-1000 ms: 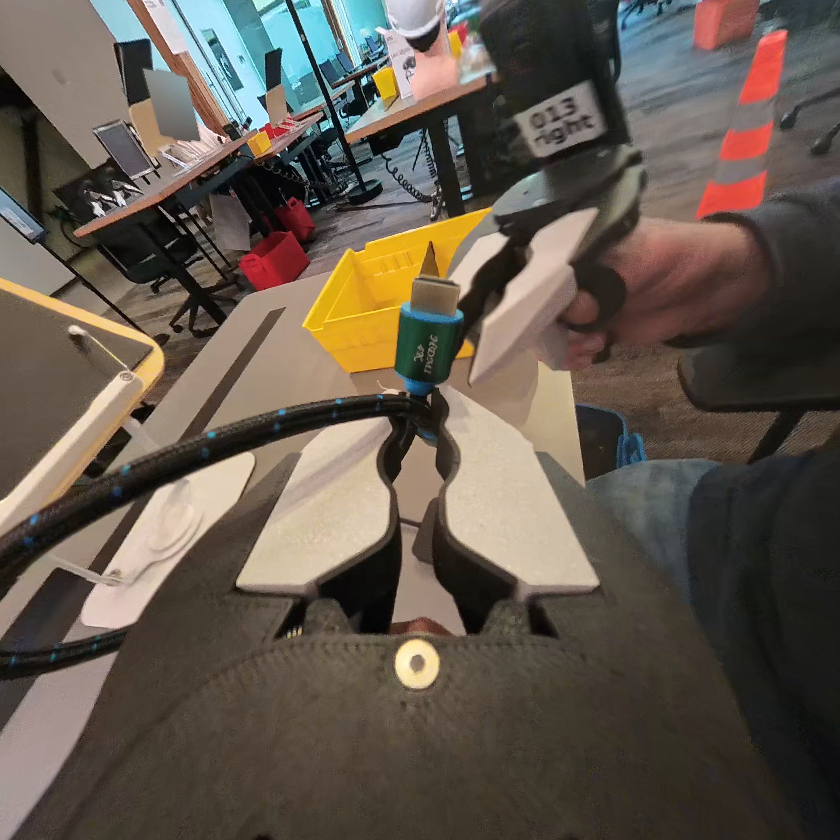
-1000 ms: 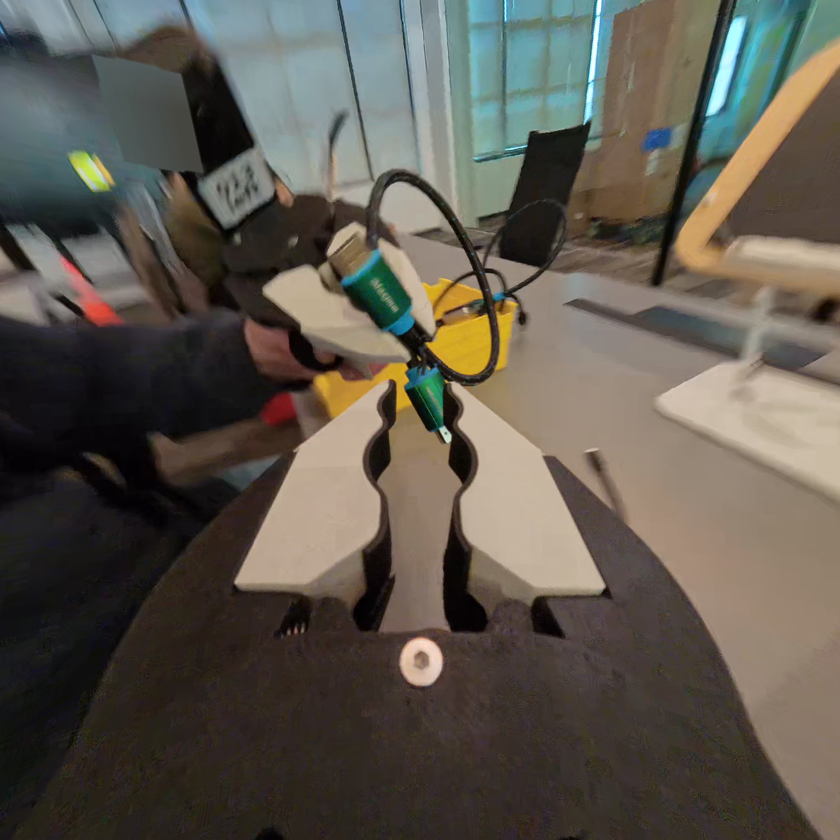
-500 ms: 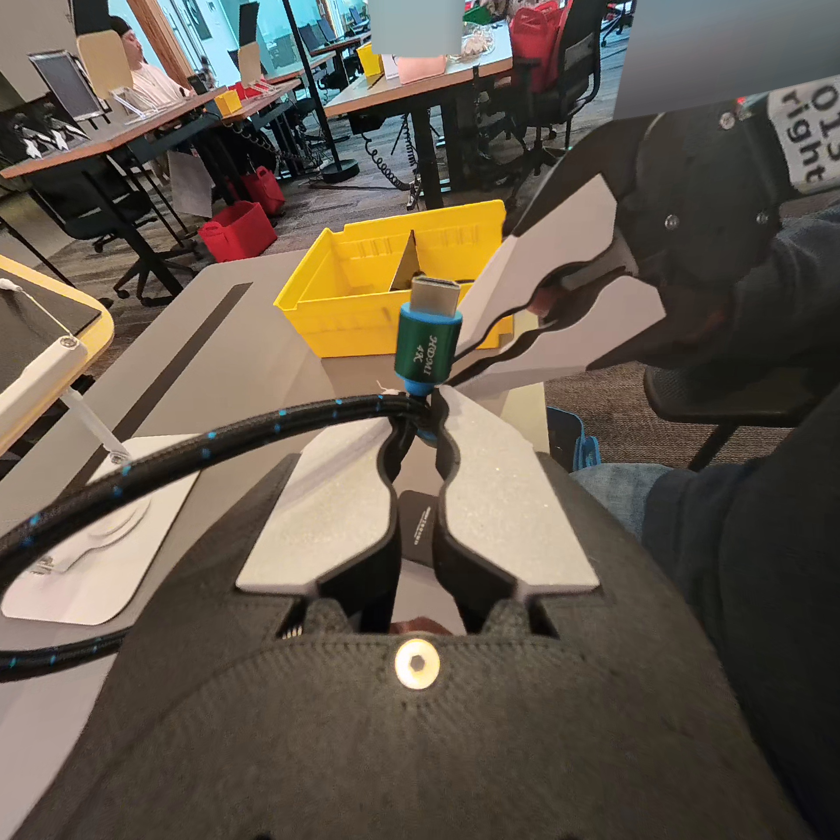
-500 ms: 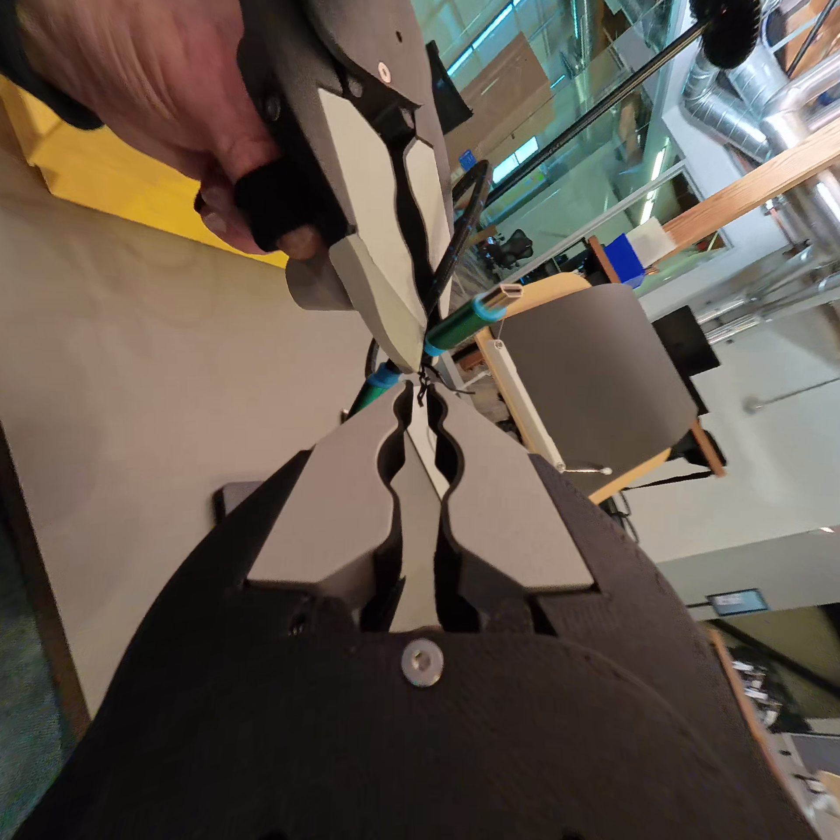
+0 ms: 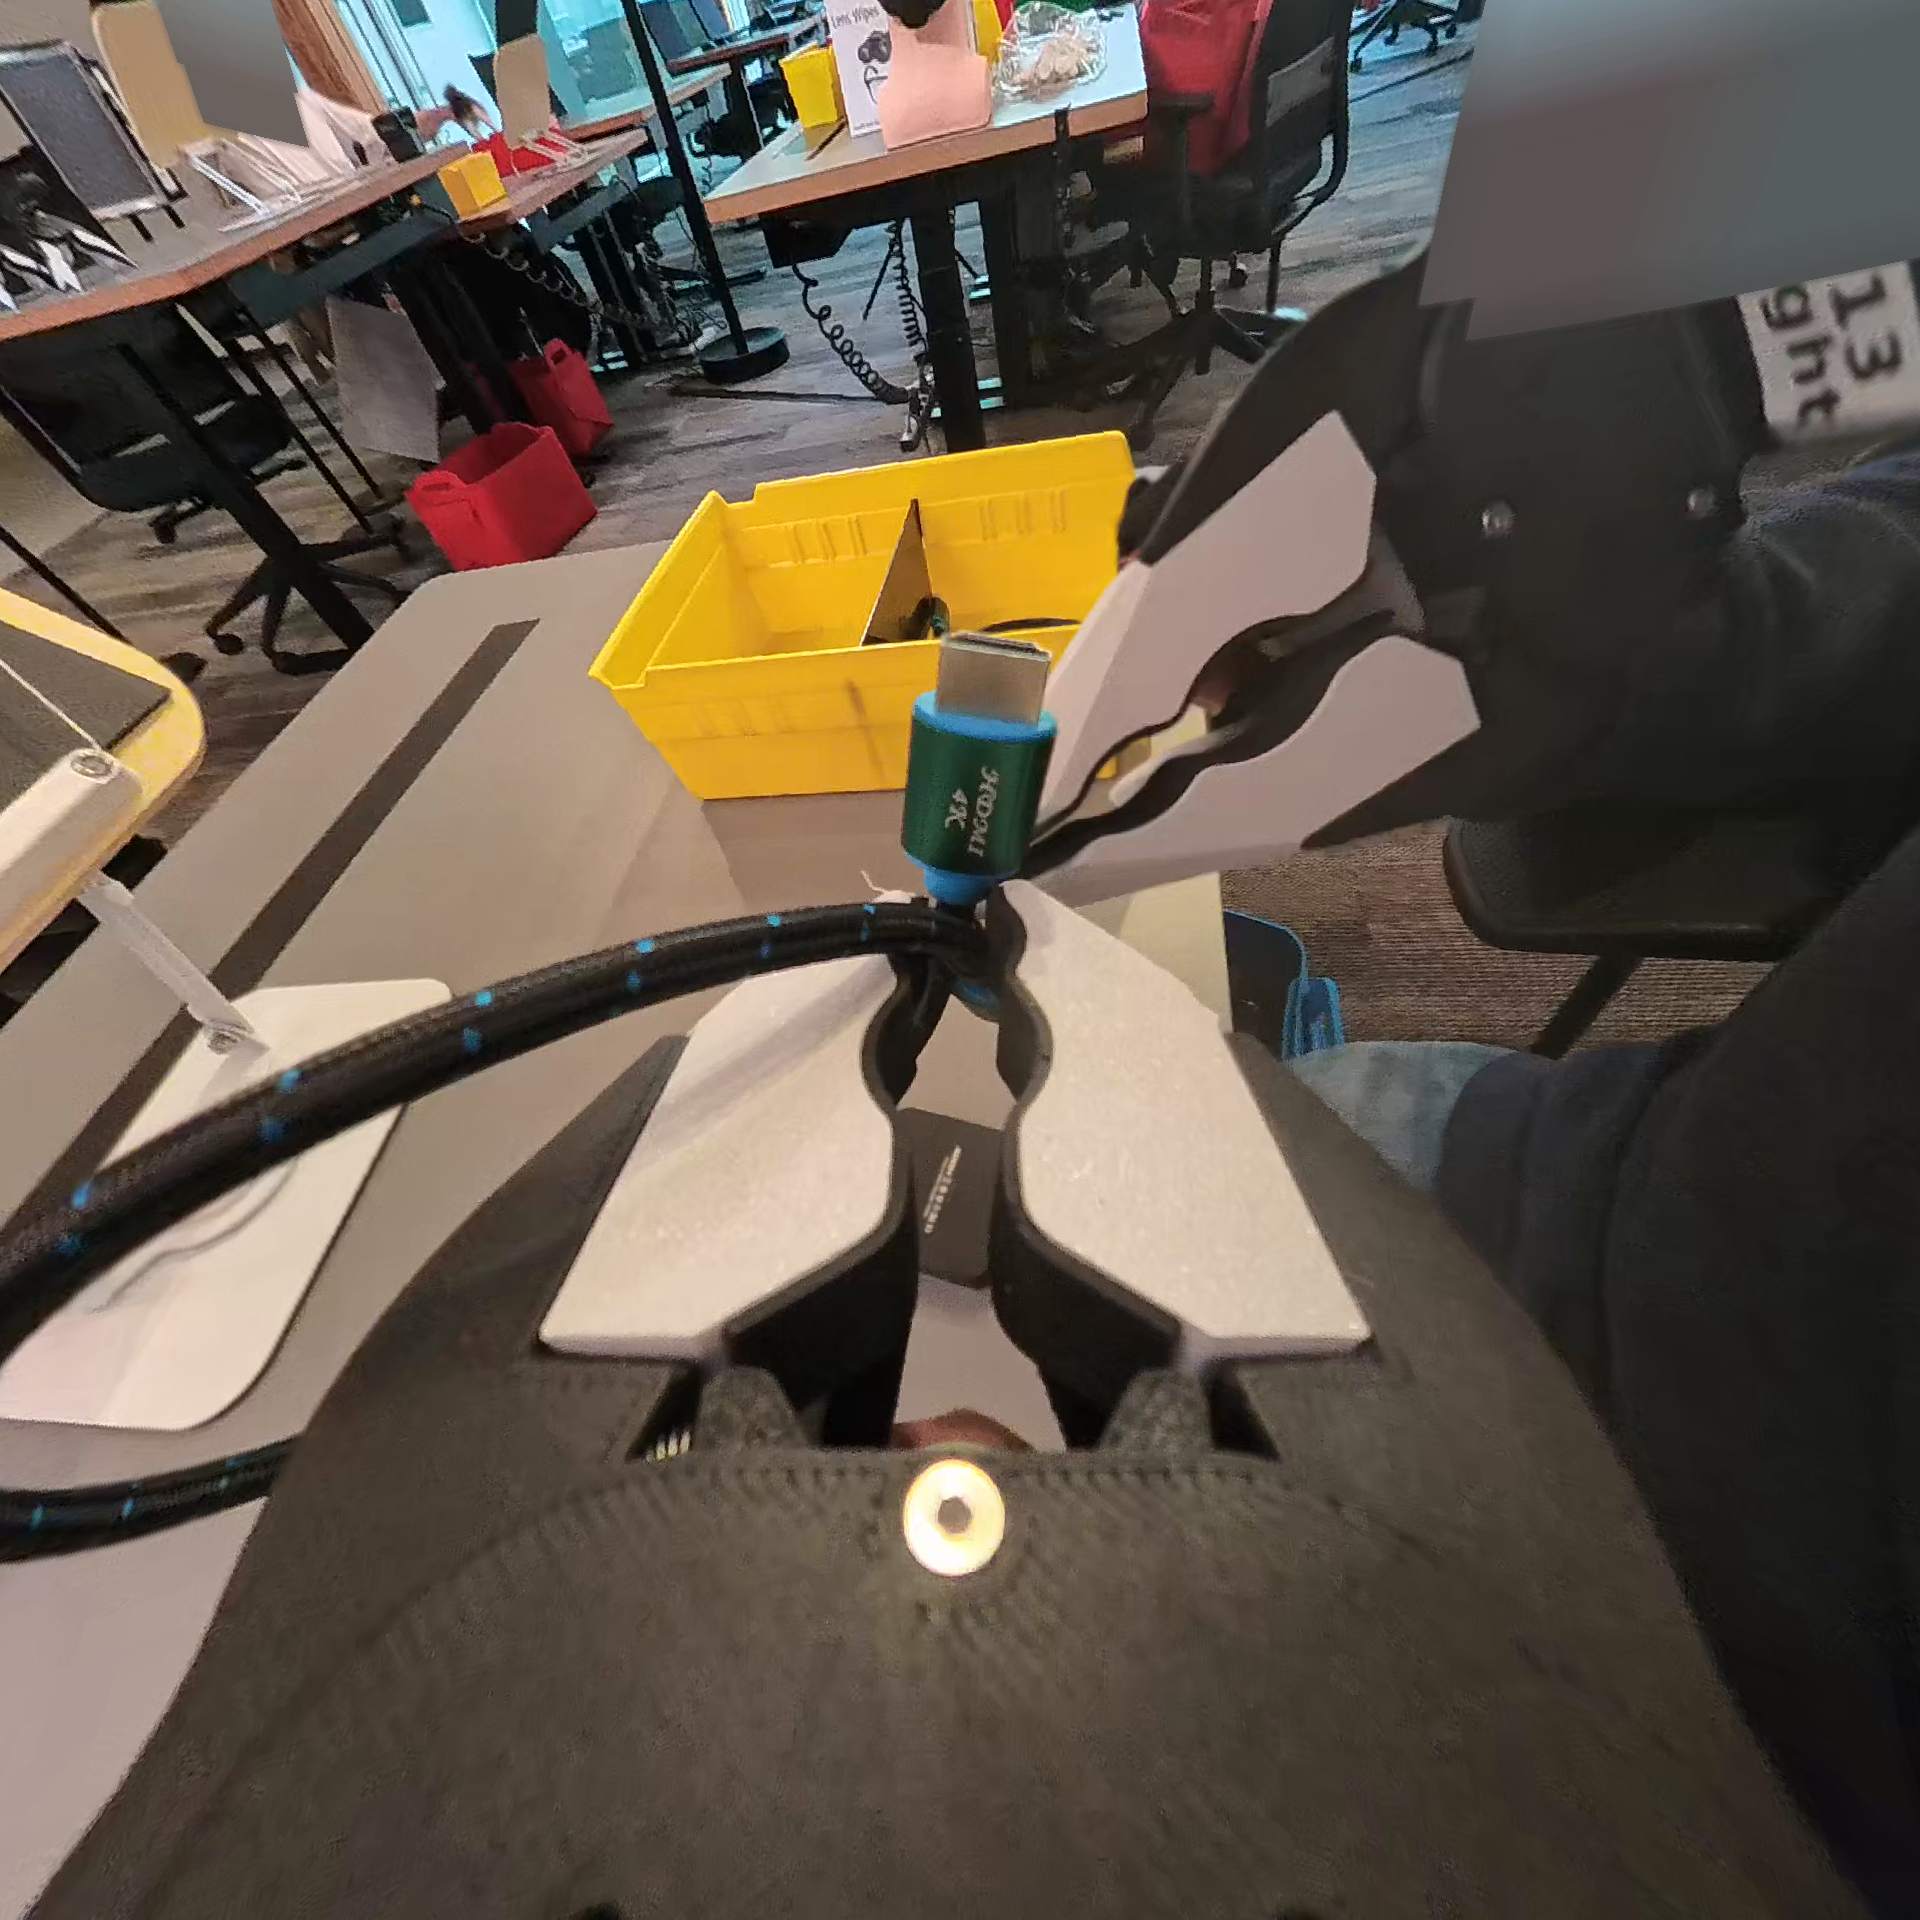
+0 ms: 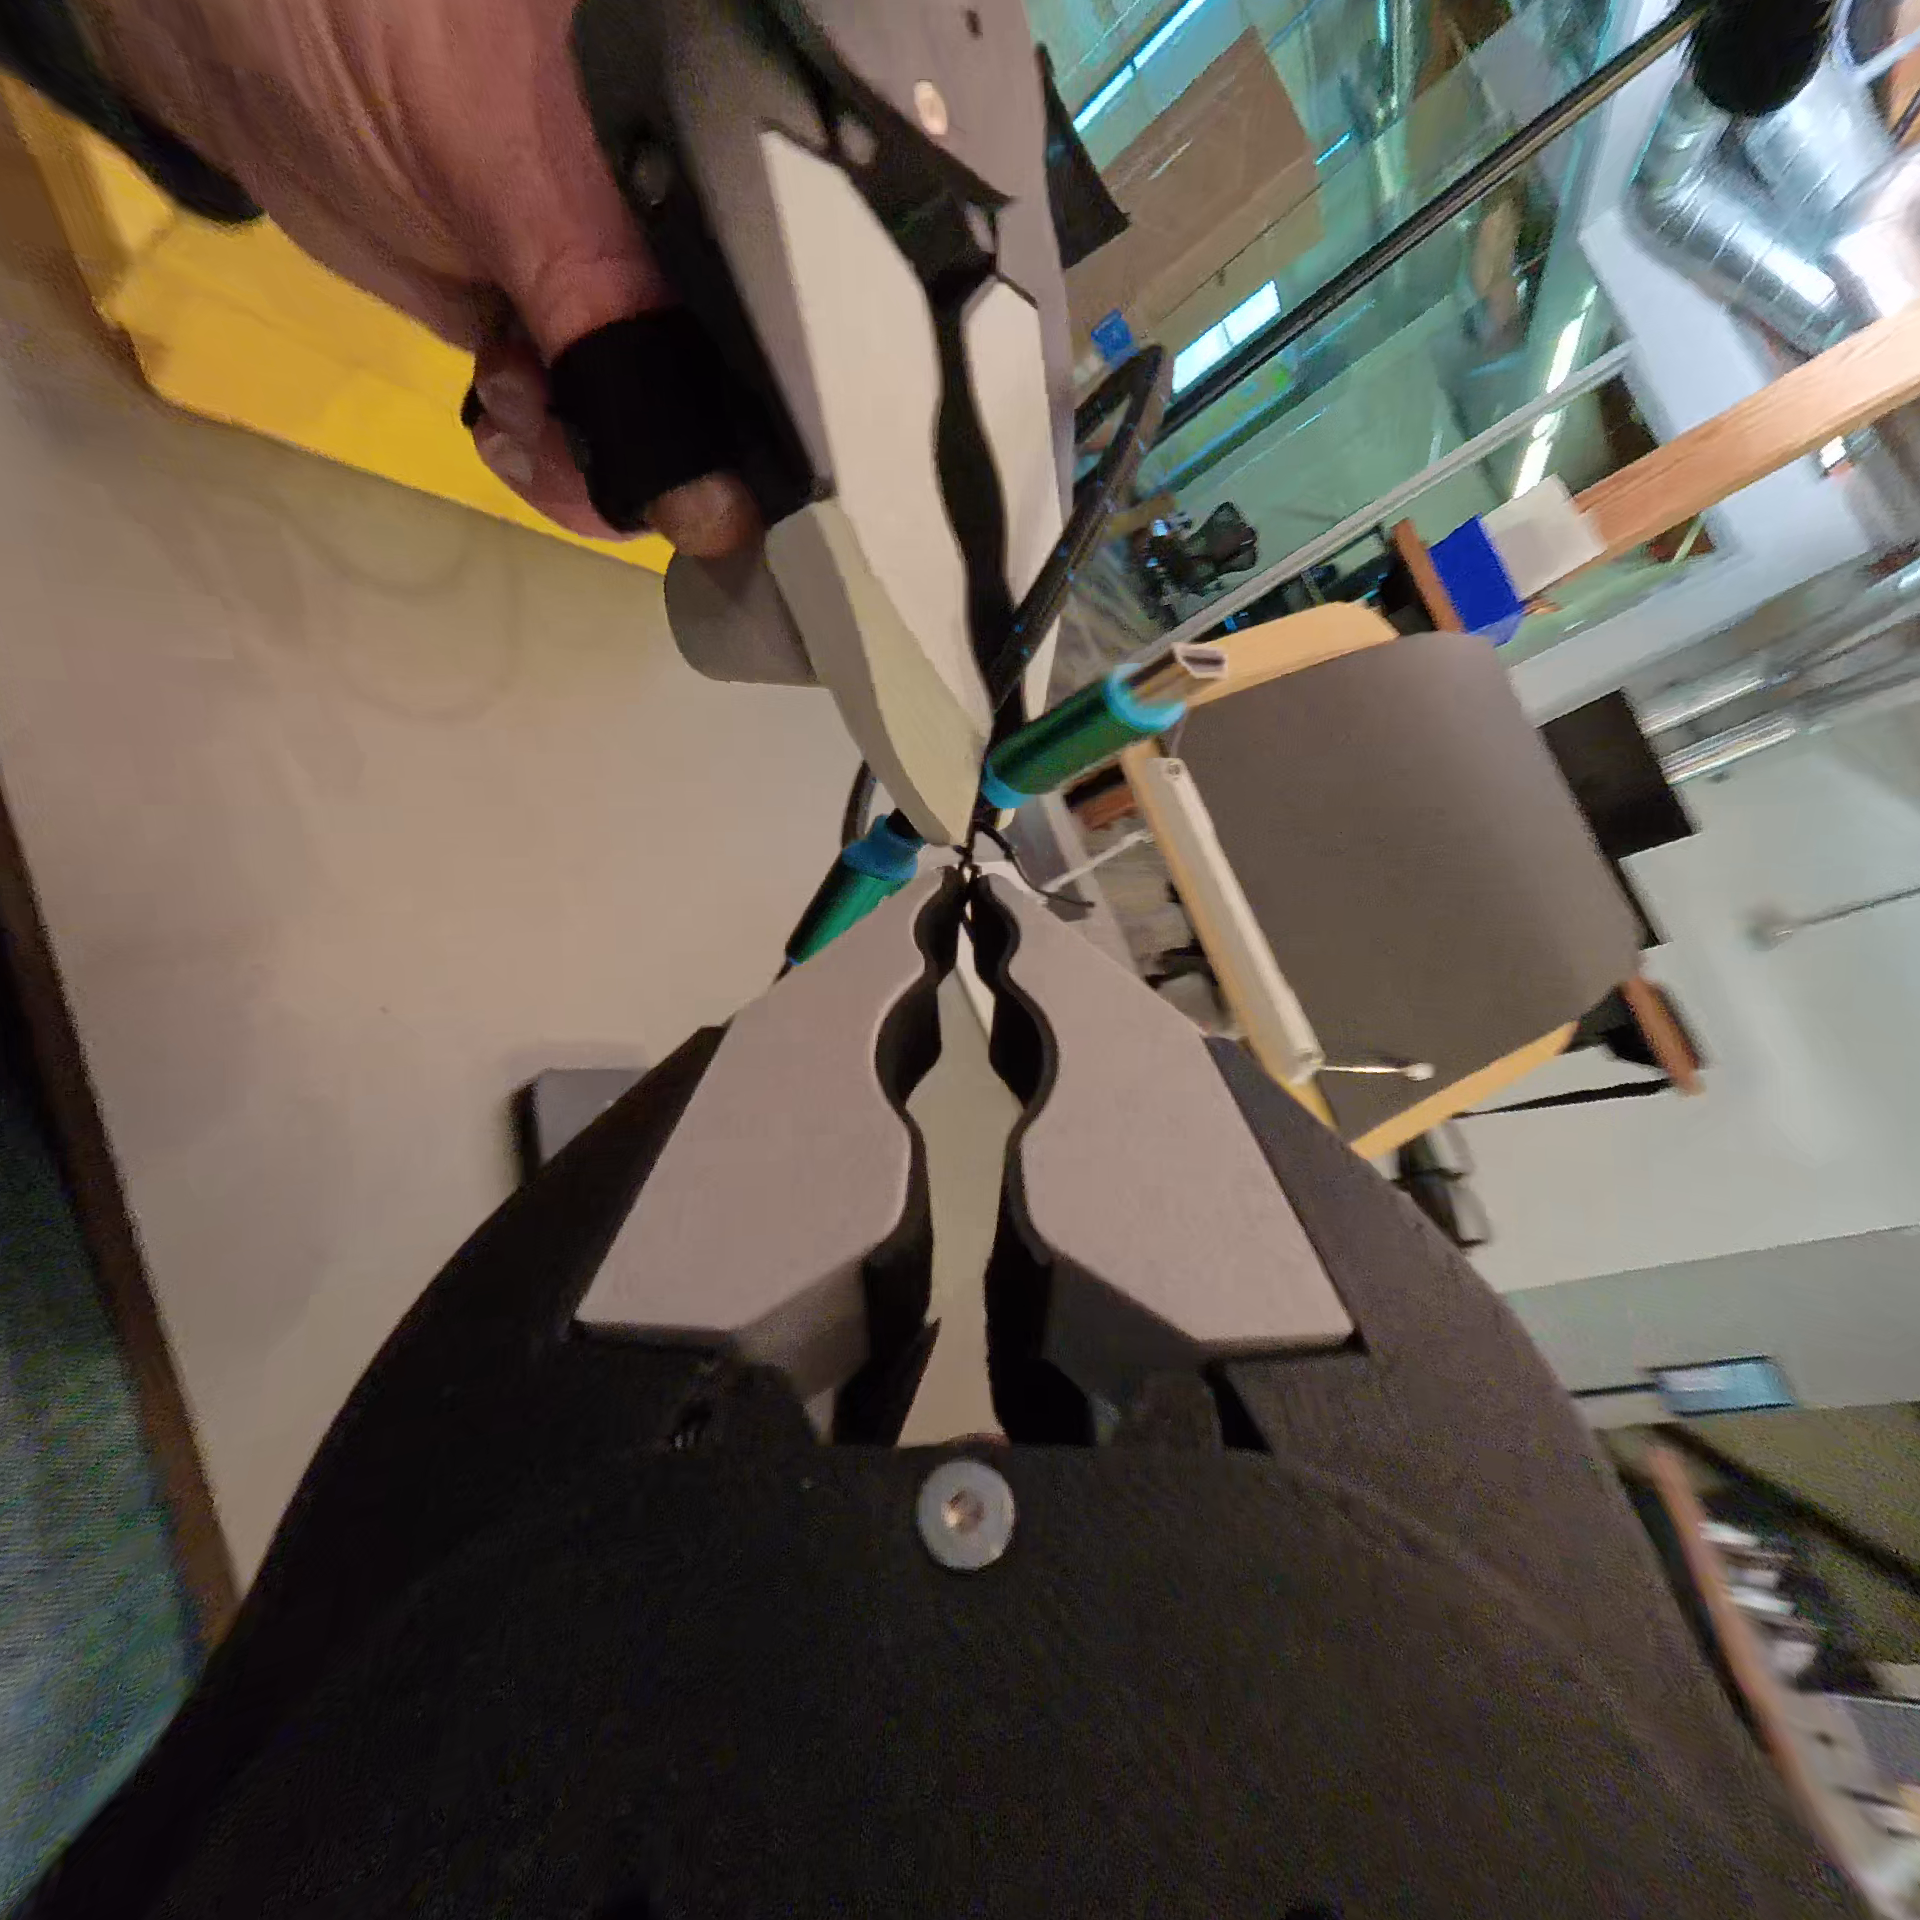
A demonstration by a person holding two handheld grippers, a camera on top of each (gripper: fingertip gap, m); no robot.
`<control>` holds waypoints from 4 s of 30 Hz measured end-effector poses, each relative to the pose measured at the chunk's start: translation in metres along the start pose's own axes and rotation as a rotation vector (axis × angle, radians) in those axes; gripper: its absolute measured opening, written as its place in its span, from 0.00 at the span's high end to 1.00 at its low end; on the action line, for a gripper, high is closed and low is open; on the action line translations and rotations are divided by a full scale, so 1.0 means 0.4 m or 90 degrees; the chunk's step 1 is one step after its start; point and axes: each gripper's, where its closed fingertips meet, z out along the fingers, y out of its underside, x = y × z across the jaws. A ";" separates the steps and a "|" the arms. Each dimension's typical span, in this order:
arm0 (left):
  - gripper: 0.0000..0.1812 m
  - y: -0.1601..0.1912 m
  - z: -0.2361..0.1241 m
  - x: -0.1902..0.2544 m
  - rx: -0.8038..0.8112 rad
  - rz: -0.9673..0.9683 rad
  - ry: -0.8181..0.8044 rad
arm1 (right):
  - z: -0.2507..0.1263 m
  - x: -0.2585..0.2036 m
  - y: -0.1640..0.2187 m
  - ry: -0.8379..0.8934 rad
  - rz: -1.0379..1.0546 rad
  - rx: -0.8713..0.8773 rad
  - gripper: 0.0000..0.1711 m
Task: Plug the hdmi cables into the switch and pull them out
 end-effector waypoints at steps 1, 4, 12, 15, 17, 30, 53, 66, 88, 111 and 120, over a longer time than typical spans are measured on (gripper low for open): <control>0.95 -0.002 0.000 0.000 0.002 0.010 -0.005 | -0.002 0.002 -0.001 -0.009 0.030 0.008 1.00; 0.95 -0.010 -0.002 0.001 0.005 0.045 -0.023 | -0.004 0.004 -0.004 -0.041 0.136 0.028 1.00; 0.95 -0.010 0.000 0.006 -0.009 0.149 -0.063 | -0.014 -0.005 -0.016 -0.297 0.652 0.174 1.00; 0.95 -0.012 -0.002 0.006 -0.015 0.198 -0.084 | -0.021 -0.005 -0.026 -0.399 0.826 0.237 1.00; 0.95 -0.014 -0.003 0.006 -0.018 0.236 -0.106 | -0.026 -0.003 -0.032 -0.458 0.925 0.277 1.00; 0.95 -0.011 -0.003 -0.007 -0.005 0.163 -0.094 | -0.017 0.004 -0.016 -0.240 0.590 0.195 0.94; 0.95 -0.007 -0.006 -0.008 0.002 0.093 -0.058 | -0.005 -0.010 -0.013 -0.114 0.257 0.073 1.00; 0.95 -0.003 0.000 0.000 -0.013 0.159 -0.073 | -0.032 -0.002 -0.032 -0.346 0.720 0.208 1.00; 0.94 0.009 0.000 0.001 -0.026 0.124 -0.047 | -0.037 0.002 -0.017 -0.303 0.619 0.187 0.99; 0.94 0.010 0.006 0.011 -0.018 0.099 -0.024 | -0.024 0.015 0.001 -0.290 0.648 0.185 1.00; 0.95 -0.025 -0.008 0.018 0.044 0.034 0.015 | -0.012 0.006 0.019 -0.295 0.663 0.176 1.00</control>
